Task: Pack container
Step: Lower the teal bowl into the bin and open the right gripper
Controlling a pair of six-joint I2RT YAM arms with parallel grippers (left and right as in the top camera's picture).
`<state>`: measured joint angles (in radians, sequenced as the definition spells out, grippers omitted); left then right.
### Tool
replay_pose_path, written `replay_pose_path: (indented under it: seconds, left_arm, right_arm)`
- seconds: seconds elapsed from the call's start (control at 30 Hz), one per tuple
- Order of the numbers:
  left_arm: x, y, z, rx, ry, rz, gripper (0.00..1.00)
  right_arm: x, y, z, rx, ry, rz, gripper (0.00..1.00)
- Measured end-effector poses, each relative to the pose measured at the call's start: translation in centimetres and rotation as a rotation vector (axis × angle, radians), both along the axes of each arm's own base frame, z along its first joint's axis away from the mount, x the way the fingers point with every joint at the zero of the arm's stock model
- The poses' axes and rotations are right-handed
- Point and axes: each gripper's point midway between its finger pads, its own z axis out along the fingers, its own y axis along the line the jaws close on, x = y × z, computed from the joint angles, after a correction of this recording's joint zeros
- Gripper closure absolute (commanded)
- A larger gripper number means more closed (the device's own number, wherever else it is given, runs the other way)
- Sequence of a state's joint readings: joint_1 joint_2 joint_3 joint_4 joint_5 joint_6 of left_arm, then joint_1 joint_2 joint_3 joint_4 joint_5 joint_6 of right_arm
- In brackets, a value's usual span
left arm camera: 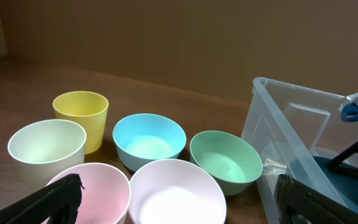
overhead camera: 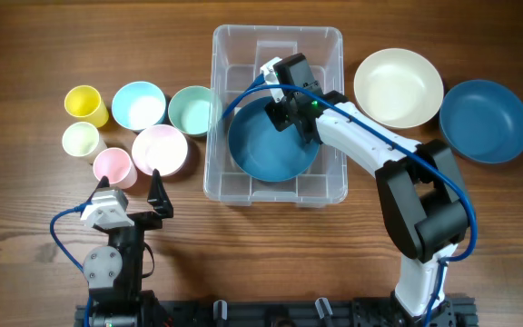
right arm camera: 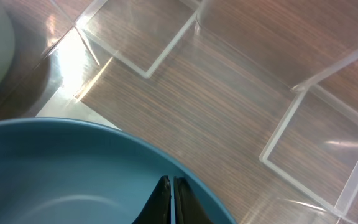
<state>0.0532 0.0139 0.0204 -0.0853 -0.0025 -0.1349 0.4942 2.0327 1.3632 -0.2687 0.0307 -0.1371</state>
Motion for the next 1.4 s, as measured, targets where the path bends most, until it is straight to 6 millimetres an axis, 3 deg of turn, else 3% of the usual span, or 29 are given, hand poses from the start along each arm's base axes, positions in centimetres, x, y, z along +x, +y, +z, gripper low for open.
replay_pose_path:
  seconds: [0.2, 0.47, 0.7, 1.0, 1.4]
  left_arm:
    - [0.0, 0.0, 0.0, 0.000, 0.000, 0.000, 0.00]
    - [0.0, 0.0, 0.0, 0.000, 0.000, 0.000, 0.00]
    - [0.0, 0.0, 0.0, 0.000, 0.000, 0.000, 0.00]
    - [0.0, 0.0, 0.0, 0.000, 0.000, 0.000, 0.00]
    - [0.0, 0.0, 0.0, 0.000, 0.000, 0.000, 0.00]
  right_arm:
    - [-1.6, -0.2, -1.0, -0.010, 0.080, 0.018, 0.96]
    - [-1.2, 0.4, -0.7, 0.017, 0.062, 0.029, 0.96]
    - [-1.6, 0.2, -3.6, -0.005, 0.111, 0.030, 0.96]
    - [0.9, 0.8, -2.6, 0.005, -0.012, 0.029, 0.96]
    - [5.0, -0.9, 0.1, -0.033, -0.206, -0.018, 0.96]
